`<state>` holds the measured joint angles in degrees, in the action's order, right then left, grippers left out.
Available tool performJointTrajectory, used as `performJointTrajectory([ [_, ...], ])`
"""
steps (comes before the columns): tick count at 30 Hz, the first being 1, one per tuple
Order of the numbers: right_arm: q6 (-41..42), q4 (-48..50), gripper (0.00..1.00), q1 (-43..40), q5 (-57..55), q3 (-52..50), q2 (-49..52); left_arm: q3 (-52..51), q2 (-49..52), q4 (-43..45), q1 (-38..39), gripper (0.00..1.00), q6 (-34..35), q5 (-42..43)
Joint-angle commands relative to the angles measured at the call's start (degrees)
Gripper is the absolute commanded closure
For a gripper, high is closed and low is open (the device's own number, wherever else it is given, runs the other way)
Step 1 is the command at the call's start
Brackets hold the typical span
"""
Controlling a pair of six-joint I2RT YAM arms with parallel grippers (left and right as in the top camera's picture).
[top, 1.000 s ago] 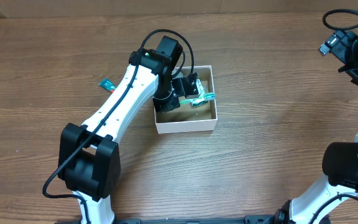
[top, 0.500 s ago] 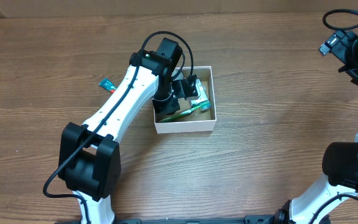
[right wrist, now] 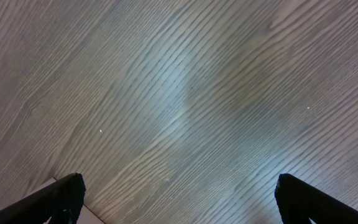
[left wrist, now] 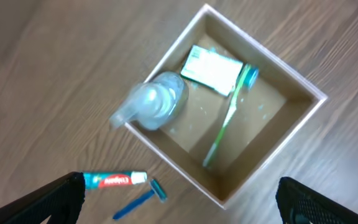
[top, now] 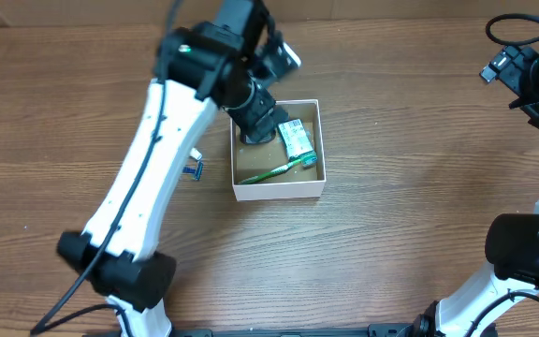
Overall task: Pack container
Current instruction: 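Raise the left gripper out of the box and move left, then lower the left gripper onto the Colgate toothpaste tube and grasp it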
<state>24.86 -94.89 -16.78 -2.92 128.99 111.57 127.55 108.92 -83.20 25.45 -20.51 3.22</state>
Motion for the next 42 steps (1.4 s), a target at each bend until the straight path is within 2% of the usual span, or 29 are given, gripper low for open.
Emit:
performJointTrajectory([
  [1, 0.3, 0.3, 0.0, 0.3, 0.2, 0.4, -0.6, 3.7, -4.1, -1.7, -0.4, 0.0, 11.0, 4.9],
  [4, 0.3, 0.3, 0.0, 0.3, 0.2, 0.4, -0.6, 3.7, -4.8, -3.7, -0.5, 0.0, 11.3, 4.0],
  [5, 0.3, 0.3, 0.0, 0.3, 0.2, 0.4, -0.6, 3.7, -4.8, -4.3, -0.9, 0.0, 13.4, 2.0],
  [9, 0.3, 0.3, 0.0, 0.3, 0.2, 0.4, -0.6, 3.4, -4.7, -5.9, -5.2, 0.0, 28.1, -5.1],
  [15, 0.3, 0.3, 0.0, 0.3, 0.2, 0.4, -0.6, 1.6, -4.7, -8.0, -16.7, 0.0, 57.2, -6.0],
  [18, 0.3, 0.3, 0.0, 0.3, 0.2, 0.4, -0.6, -1.0, -4.7, -8.4, -20.0, 0.0, 64.8, -6.0],
  [24, 0.3, 0.3, 0.0, 0.3, 0.2, 0.4, -0.6, -12.2, -4.7, -5.0, -20.6, 0.0, 72.6, -8.8],
  [29, 0.3, 0.3, 0.0, 0.3, 0.2, 0.4, -0.6, -25.5, -4.7, 1.5, -20.6, 0.0, 82.2, -7.6],
  [37, 0.3, 0.3, 0.0, 0.3, 0.2, 0.4, -0.6, -43.1, -4.7, 17.7, -20.6, 0.0, 87.6, -5.9],
  [42, 0.3, 0.3, 0.0, 0.3, 0.2, 0.4, -0.6, -50.4, -4.7, 27.9, -20.6, 0.0, 87.8, -6.3],
])
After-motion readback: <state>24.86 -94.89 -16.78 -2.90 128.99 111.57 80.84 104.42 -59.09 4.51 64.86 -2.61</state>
